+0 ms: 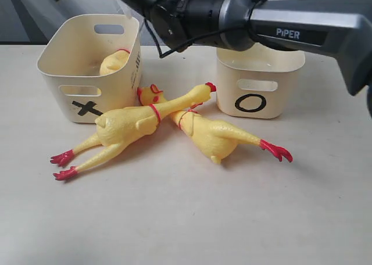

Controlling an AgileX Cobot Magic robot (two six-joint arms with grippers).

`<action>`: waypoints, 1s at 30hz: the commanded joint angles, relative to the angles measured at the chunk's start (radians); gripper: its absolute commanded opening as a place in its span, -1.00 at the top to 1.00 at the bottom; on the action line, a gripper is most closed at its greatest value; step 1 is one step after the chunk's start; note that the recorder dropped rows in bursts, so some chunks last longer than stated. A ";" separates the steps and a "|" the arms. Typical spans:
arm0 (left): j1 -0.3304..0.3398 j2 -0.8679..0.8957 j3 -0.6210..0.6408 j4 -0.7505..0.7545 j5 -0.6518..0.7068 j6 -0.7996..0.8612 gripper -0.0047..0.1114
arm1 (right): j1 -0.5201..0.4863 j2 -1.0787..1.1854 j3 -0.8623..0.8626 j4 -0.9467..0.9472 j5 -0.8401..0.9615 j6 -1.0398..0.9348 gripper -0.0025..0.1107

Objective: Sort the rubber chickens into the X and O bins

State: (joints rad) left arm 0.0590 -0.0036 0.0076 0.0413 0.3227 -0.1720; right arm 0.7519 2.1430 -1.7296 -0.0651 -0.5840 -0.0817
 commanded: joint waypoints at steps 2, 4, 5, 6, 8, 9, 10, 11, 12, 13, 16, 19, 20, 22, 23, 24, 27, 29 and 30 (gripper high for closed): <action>-0.002 0.004 -0.008 0.002 -0.008 -0.001 0.92 | -0.030 0.035 -0.003 0.246 -0.131 0.298 0.97; -0.002 0.004 -0.008 0.002 -0.008 -0.001 0.92 | -0.030 0.035 -0.003 0.210 -0.130 0.341 0.97; -0.002 0.004 -0.008 0.002 -0.008 -0.001 0.92 | -0.030 0.035 -0.003 0.183 -0.130 0.341 0.97; -0.002 0.004 -0.008 0.002 -0.008 -0.001 0.92 | -0.030 0.035 -0.003 0.174 -0.124 0.341 0.97; -0.002 0.004 -0.008 0.002 -0.008 -0.001 0.92 | -0.030 0.035 -0.003 0.174 -0.089 0.343 0.96; -0.002 0.004 -0.008 0.002 -0.008 -0.001 0.92 | -0.030 0.035 -0.003 0.174 -0.064 0.345 0.90; -0.002 0.004 -0.008 0.002 -0.008 -0.001 0.92 | -0.030 0.035 -0.003 0.164 -0.043 0.349 0.83; -0.002 0.004 -0.008 0.002 -0.008 -0.001 0.92 | -0.030 0.035 -0.003 0.140 -0.017 0.351 0.69; -0.002 0.004 -0.008 0.002 -0.008 -0.001 0.92 | -0.030 0.035 -0.003 0.113 0.010 0.351 0.53; -0.002 0.004 -0.008 0.002 -0.008 -0.001 0.92 | -0.030 0.035 -0.003 0.099 0.024 0.356 0.34; -0.002 0.004 -0.008 0.002 -0.008 -0.001 0.92 | -0.023 0.035 -0.003 0.074 0.031 0.390 -0.32; -0.002 0.004 -0.008 0.002 -0.008 -0.001 0.92 | -0.013 0.034 -0.003 0.054 0.036 0.398 -0.67; -0.002 0.004 -0.008 0.002 -0.008 -0.001 0.92 | -0.012 0.026 -0.003 0.020 0.054 0.409 -0.66; -0.002 0.004 -0.008 0.002 -0.008 -0.001 0.92 | -0.006 0.008 -0.003 -0.072 0.100 0.436 -0.60; -0.002 0.004 -0.008 0.002 -0.008 -0.001 0.92 | 0.000 -0.010 -0.003 -0.149 0.151 0.436 -0.54; -0.002 0.004 -0.008 0.002 -0.008 -0.001 0.92 | 0.005 -0.023 -0.003 -0.211 0.199 0.436 -0.47; -0.002 0.004 -0.008 0.002 -0.008 -0.001 0.92 | 0.018 -0.089 -0.003 -0.465 0.465 0.436 -0.23; -0.002 0.004 -0.008 0.002 -0.008 -0.001 0.92 | 0.047 -0.130 -0.003 -0.671 0.838 0.390 0.04; -0.002 0.004 -0.008 0.002 -0.008 -0.001 0.92 | 0.056 -0.137 -0.003 -0.689 1.045 0.306 0.22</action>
State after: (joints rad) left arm 0.0590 -0.0036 0.0076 0.0413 0.3227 -0.1720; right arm 0.8013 2.0227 -1.7296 -0.6742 0.1831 0.3042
